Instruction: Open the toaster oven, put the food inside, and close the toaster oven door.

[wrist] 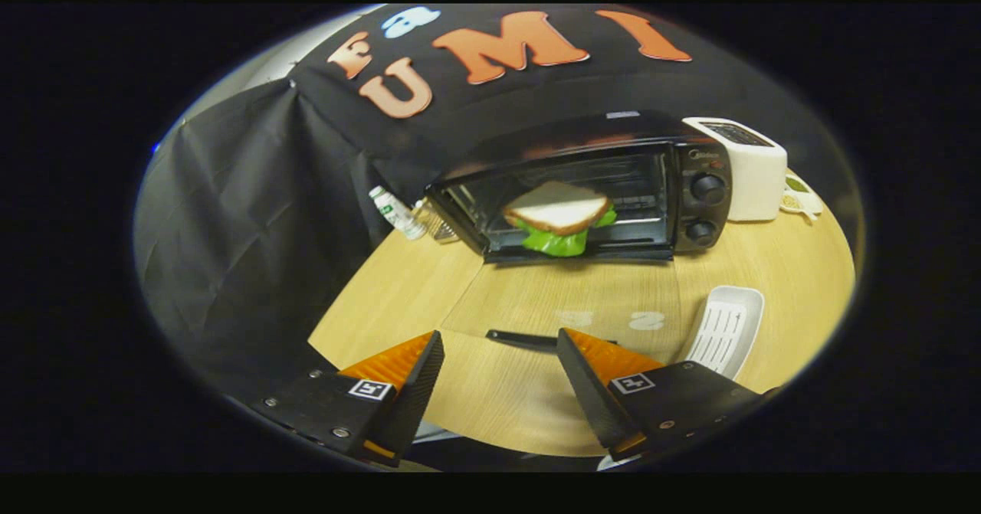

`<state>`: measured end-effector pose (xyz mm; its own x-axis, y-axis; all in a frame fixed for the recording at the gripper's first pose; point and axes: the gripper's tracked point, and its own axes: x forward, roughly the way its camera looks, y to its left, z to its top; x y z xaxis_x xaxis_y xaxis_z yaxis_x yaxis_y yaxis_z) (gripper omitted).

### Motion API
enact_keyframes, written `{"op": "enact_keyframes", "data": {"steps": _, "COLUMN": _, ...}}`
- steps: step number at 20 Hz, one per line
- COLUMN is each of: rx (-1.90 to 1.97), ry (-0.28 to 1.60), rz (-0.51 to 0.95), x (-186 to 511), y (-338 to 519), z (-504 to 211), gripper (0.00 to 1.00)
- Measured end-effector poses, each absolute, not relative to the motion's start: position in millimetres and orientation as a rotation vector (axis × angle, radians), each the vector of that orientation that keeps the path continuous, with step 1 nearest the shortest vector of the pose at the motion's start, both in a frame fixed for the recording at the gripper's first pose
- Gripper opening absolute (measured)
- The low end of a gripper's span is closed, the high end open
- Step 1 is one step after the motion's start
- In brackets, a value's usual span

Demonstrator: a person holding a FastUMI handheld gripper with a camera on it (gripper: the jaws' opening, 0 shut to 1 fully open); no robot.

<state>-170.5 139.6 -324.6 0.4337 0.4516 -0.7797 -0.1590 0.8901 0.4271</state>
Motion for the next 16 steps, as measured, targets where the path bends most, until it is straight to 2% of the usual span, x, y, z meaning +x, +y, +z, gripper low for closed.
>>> {"op": "enact_keyframes", "data": {"steps": 4, "rx": 0.263, "ry": 1.154, "rz": 0.366, "x": -189, "y": 147, "z": -352, "gripper": 0.89}}
{"op": "enact_keyframes", "data": {"steps": 11, "rx": 0.18, "ry": 1.253, "rz": 0.201, "x": -188, "y": 122, "z": -389, "gripper": 0.89}}
{"op": "enact_keyframes", "data": {"steps": 16, "rx": 0.15, "ry": 1.288, "rz": 0.181, "x": -183, "y": 124, "z": -409, "gripper": 0.89}}
